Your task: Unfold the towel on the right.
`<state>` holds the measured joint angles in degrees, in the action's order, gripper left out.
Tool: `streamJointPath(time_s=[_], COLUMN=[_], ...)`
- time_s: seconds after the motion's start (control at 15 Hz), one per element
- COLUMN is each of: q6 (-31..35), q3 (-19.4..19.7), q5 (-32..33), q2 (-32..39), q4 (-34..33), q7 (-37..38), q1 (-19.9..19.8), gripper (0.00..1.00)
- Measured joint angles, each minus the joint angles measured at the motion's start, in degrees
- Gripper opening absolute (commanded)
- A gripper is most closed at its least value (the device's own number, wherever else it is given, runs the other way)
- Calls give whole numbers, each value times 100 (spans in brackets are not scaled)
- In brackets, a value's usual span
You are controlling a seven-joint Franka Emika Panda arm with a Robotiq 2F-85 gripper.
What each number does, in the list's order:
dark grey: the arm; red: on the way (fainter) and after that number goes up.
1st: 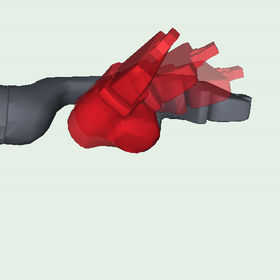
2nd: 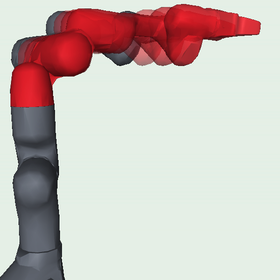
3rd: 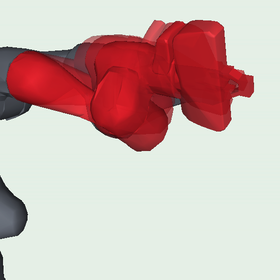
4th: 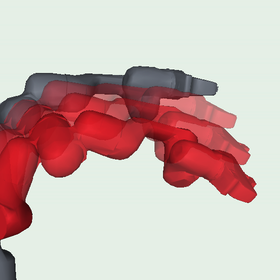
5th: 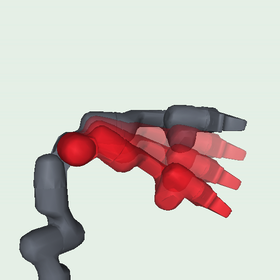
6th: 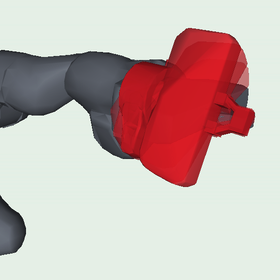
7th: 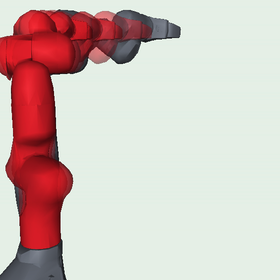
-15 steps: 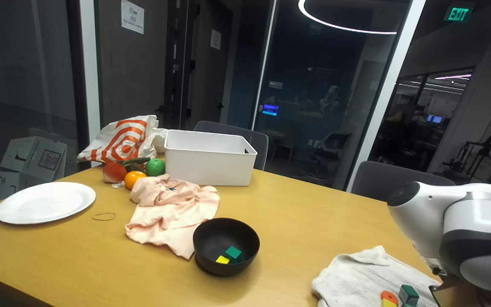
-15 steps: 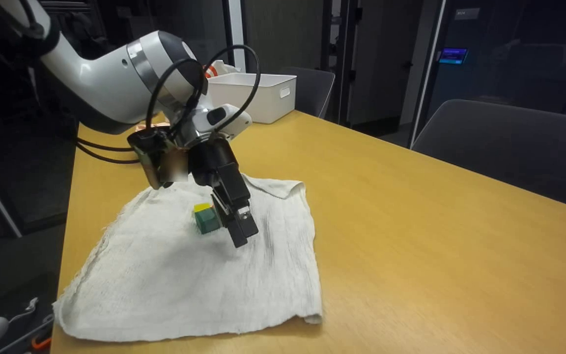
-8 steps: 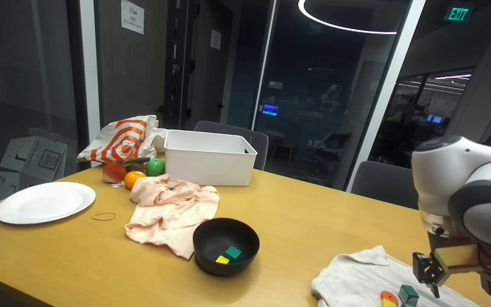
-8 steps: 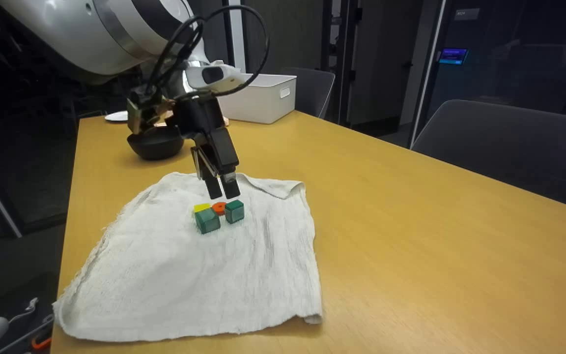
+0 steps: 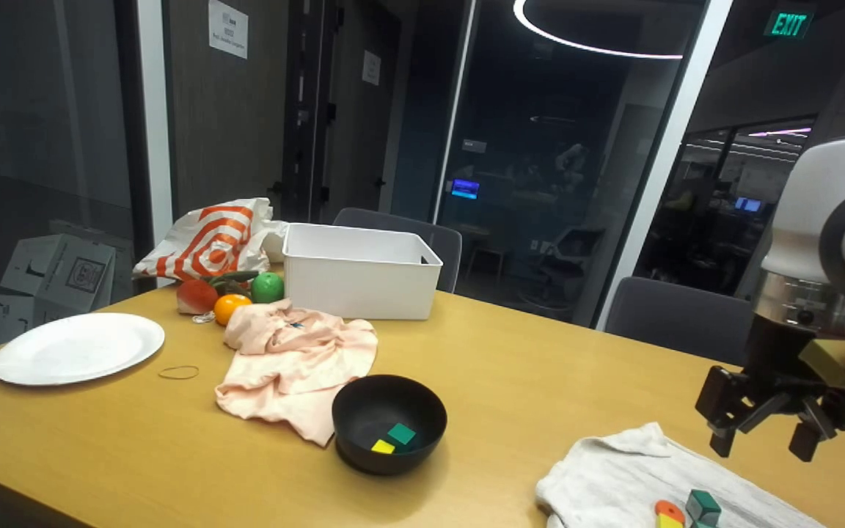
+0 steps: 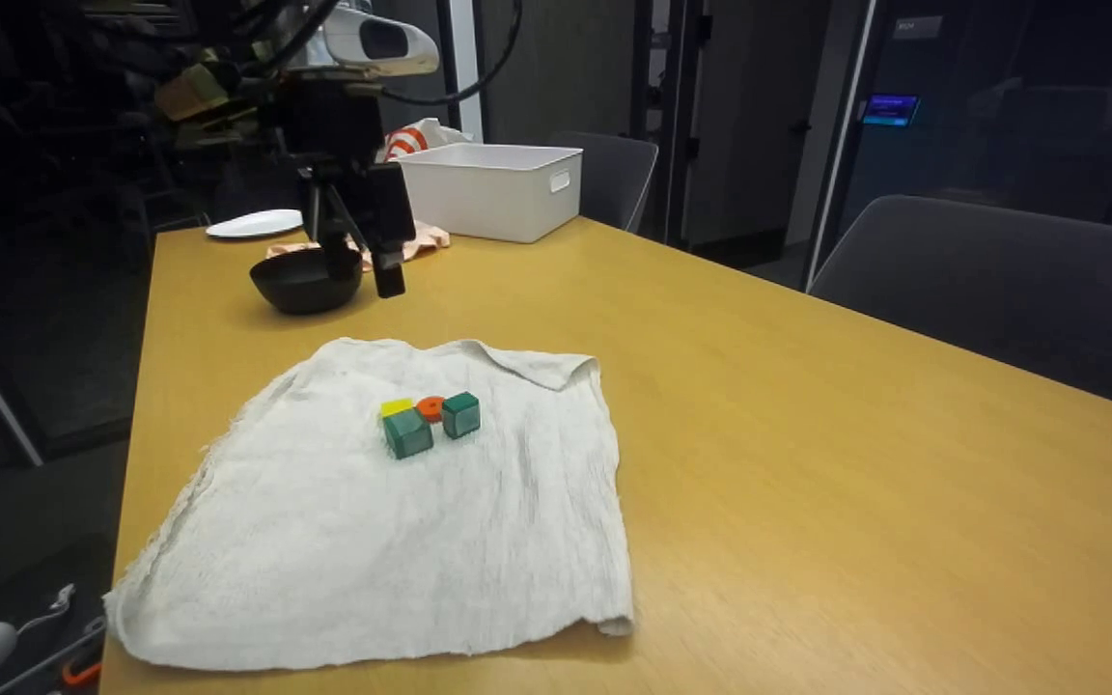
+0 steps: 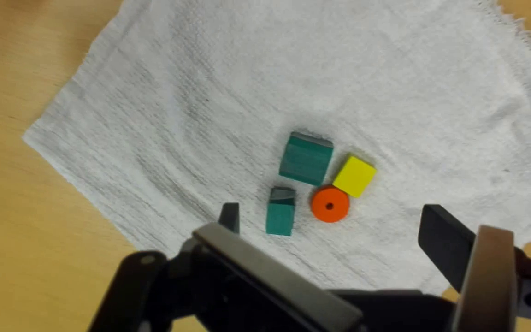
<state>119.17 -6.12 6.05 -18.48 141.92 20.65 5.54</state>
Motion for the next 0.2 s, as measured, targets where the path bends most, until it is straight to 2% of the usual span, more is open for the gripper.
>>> streamJointPath(time_s=[0.2], q6=[-12], q3=[-21], q5=[-50], q2=[-8], q4=[17], q7=[-48], q1=[-22], gripper=[100])
